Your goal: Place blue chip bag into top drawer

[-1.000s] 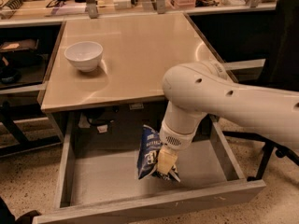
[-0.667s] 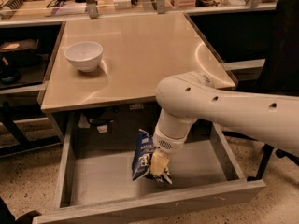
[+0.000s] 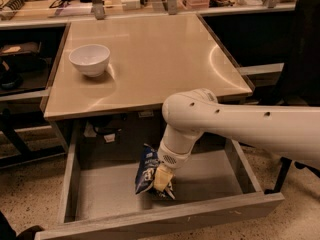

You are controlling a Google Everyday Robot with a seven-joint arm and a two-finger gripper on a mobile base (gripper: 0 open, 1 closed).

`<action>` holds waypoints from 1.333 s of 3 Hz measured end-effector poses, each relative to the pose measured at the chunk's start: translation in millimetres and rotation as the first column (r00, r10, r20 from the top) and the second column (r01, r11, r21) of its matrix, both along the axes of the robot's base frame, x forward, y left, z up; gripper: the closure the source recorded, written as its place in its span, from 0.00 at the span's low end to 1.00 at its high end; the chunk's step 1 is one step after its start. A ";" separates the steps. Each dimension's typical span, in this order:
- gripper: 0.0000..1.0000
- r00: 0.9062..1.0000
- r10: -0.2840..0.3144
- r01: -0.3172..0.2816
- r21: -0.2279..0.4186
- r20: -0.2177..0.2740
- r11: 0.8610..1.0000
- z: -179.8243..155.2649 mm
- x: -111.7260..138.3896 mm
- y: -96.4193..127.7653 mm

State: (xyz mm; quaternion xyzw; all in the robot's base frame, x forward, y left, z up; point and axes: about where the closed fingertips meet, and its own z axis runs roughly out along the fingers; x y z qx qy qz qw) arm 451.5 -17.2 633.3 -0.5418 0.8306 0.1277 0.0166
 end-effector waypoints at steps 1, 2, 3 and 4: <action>0.81 1.000 0.000 0.000 0.001 -0.001 1.000 -0.7 0.0 0.2; 0.58 1.000 0.000 0.000 0.001 -0.001 1.000 -0.7 0.0 0.2; 0.35 1.000 0.000 0.000 0.001 -0.001 1.000 -0.7 0.0 0.2; 0.11 1.000 0.000 0.000 0.001 -0.001 1.000 -0.7 0.0 0.2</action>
Offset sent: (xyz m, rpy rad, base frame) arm 0.0001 0.0002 -0.0007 0.0007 0.0007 -0.0001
